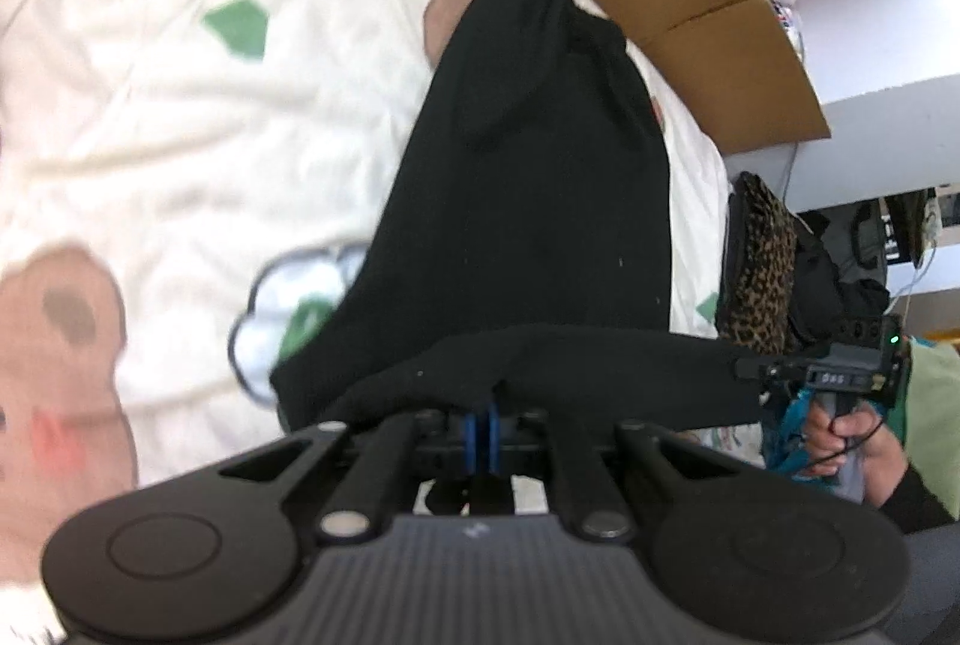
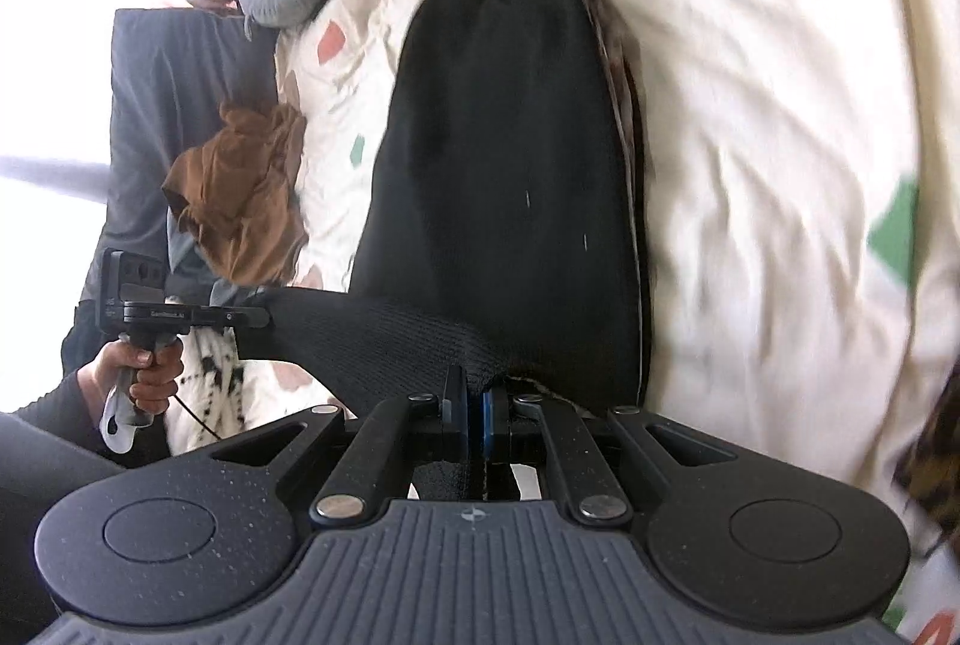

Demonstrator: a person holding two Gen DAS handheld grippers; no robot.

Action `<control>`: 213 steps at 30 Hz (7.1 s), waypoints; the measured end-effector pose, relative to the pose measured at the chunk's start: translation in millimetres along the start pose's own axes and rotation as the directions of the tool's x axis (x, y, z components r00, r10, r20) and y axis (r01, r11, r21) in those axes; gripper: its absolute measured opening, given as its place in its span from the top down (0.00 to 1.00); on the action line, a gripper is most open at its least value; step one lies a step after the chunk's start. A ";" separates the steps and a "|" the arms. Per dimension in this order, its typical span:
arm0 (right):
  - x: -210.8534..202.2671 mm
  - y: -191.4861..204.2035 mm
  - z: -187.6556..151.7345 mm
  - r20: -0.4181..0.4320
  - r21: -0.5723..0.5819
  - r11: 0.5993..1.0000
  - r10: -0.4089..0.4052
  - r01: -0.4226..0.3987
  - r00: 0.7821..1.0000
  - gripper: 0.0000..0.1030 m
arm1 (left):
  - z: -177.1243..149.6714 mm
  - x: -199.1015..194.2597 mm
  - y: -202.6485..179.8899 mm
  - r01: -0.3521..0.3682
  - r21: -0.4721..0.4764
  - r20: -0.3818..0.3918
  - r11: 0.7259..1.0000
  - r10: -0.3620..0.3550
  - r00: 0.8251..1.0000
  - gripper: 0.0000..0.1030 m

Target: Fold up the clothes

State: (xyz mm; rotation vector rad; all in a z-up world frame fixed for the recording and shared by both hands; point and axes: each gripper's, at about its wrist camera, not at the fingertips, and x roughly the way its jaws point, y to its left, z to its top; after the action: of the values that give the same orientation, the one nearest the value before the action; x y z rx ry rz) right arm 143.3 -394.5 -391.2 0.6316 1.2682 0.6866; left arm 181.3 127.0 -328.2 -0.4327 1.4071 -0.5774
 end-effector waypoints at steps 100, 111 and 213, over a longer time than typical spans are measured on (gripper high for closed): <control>33.3 -12.2 115.8 0.342 -0.018 0.994 -0.099 0.112 0.935 0.27 | 125.7 43.7 -4.1 -0.004 0.078 0.399 0.997 -0.028 0.917 0.65; 16.7 -15.5 107.0 0.365 -0.060 0.968 -0.207 0.245 0.908 0.29 | 113.1 25.7 18.6 -0.110 0.046 0.434 0.993 0.079 0.898 0.65; 75.9 -15.0 142.2 0.357 -0.162 0.862 -0.403 0.481 0.843 0.76 | 143.0 98.0 15.7 -0.312 0.266 0.385 0.912 0.196 0.902 0.63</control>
State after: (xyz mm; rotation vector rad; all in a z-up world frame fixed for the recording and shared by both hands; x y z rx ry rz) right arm 296.5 -353.4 -423.7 0.2081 0.9629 0.3262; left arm 331.2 71.7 -397.2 -0.0737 0.9813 -0.4738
